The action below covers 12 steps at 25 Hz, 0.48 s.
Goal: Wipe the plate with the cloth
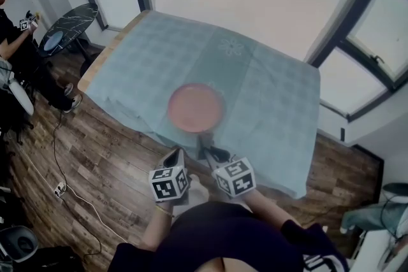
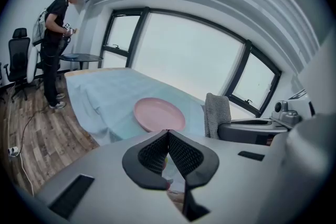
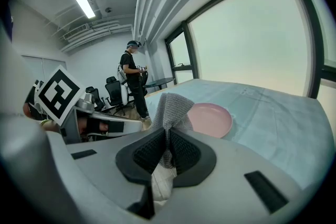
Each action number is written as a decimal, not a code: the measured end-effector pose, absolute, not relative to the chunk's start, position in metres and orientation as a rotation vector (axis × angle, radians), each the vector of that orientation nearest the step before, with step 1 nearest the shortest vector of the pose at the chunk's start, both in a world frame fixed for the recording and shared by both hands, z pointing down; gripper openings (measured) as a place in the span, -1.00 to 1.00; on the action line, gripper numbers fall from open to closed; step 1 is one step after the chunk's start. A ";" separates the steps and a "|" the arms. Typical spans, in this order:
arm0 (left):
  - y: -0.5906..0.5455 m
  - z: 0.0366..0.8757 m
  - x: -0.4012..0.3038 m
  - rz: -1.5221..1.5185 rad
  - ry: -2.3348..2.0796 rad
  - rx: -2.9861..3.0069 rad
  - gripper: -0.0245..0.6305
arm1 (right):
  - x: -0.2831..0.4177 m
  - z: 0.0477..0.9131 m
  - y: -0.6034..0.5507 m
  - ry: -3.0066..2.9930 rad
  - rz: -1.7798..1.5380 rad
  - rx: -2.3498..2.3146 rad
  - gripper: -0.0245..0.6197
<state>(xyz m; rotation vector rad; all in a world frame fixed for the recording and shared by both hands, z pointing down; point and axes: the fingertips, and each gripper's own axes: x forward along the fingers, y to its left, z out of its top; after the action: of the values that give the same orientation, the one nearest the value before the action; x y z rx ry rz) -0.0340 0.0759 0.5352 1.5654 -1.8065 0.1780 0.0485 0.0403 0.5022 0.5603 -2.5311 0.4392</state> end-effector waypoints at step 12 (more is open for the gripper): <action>0.012 0.549 -0.093 0.265 -1.732 1.639 -0.88 | 0.005 0.511 -0.024 -2.496 0.500 0.720 -0.82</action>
<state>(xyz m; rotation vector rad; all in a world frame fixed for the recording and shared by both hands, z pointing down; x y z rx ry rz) -0.0926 0.0117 0.5488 1.6388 -1.7319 0.2649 0.0052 -0.0239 0.5113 0.7204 -2.4961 0.4997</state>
